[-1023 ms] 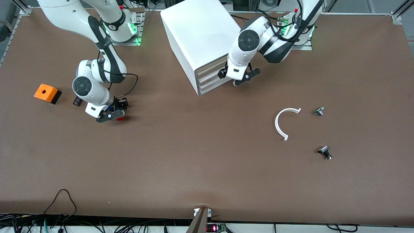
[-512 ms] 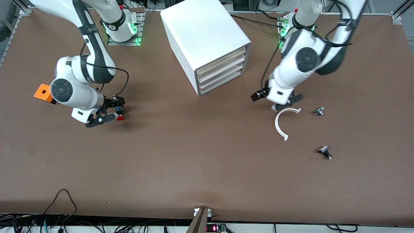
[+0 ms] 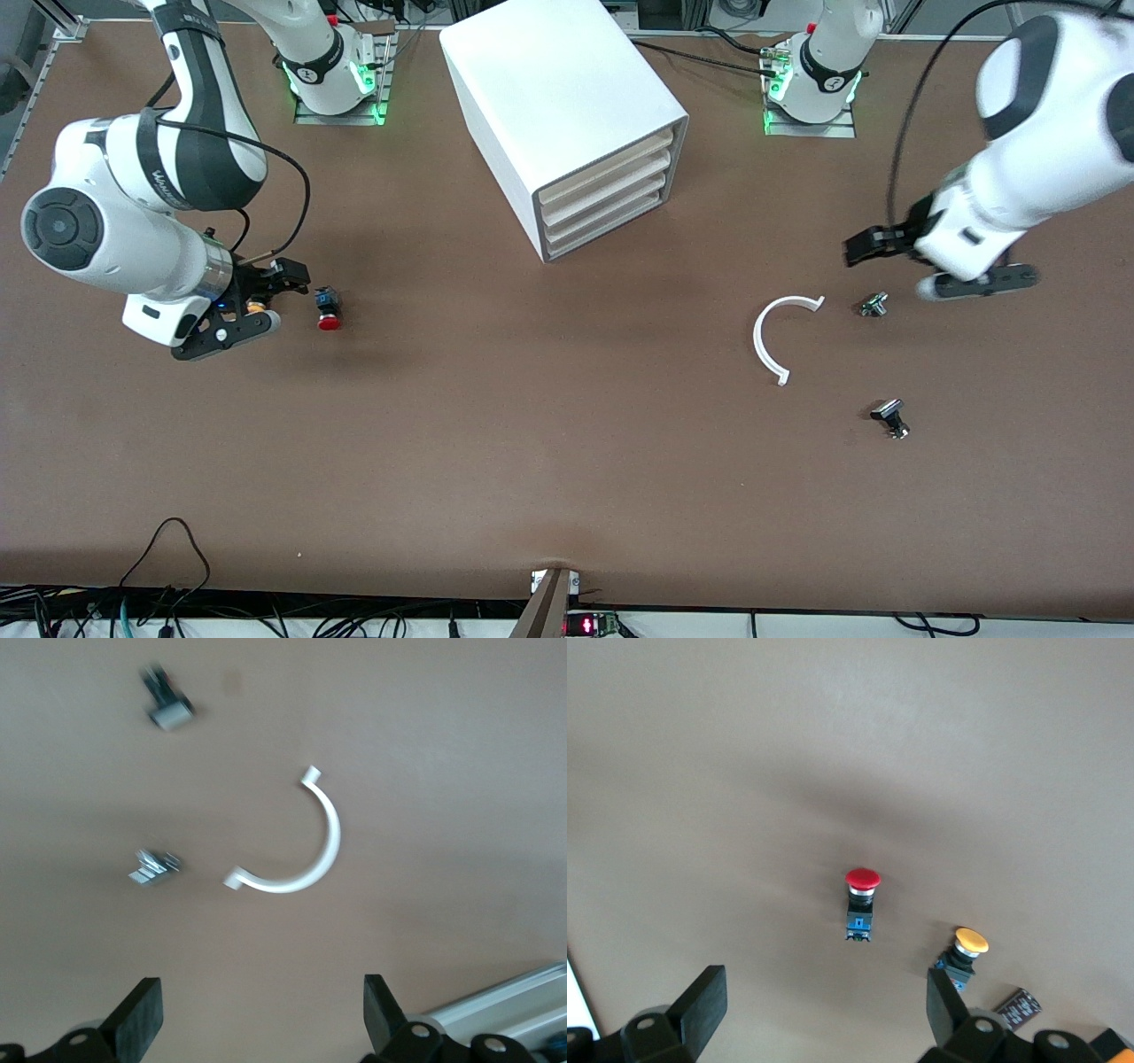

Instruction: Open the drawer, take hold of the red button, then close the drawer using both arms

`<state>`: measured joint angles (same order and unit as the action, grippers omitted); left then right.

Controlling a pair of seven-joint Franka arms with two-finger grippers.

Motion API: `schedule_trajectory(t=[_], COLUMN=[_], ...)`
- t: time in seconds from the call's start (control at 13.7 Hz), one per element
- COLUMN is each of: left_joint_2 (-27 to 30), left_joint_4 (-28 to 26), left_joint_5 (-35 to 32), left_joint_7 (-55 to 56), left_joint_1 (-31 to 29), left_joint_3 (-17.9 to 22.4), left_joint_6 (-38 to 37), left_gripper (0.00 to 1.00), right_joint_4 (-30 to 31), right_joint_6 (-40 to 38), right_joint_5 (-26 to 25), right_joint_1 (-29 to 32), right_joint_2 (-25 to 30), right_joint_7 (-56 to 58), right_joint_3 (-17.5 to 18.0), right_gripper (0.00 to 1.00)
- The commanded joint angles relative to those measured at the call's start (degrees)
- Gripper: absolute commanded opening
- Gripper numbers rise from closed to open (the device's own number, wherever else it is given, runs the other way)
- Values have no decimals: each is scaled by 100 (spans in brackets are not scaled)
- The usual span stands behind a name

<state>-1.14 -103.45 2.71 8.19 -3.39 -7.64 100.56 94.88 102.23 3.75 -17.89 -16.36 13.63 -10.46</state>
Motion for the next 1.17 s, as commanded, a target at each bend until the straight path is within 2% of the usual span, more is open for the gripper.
schedule_trajectory(t=[0.0,0.15,0.29,0.51,0.88,1.1], left_joint_2=[149,272,237,237,228,228], left_joint_4=[299,570,861,880,967,968], left_joint_5=[-411,-421,-429,-438,-430,-430], left_joint_7=[-669,-705,-687,-705,-740,-740], left_joint_1=[-170,-224,-215,-215,-338,-364], left_joint_3=[70,96,96,96,96,105], left_joint_6=[-456,-1272,-1460,-1452,-1373,-1381], left_gripper=[100,100,100,100,100,100], right_joint_4=[-680,-708,-708,-646,-891,-1015], right_joint_6=[-441,-423,-441,-572,-722,-819], right_joint_5=[47,56,65,56,-391,-383], right_joint_1=[267,592,996,1866,1983,1965], right_joint_2=[-60,97,317,844,907,898], right_joint_7=[87,113,140,149,675,579], right_joint_3=[8,61,148,754,773,817], right_gripper=[100,100,100,100,100,100])
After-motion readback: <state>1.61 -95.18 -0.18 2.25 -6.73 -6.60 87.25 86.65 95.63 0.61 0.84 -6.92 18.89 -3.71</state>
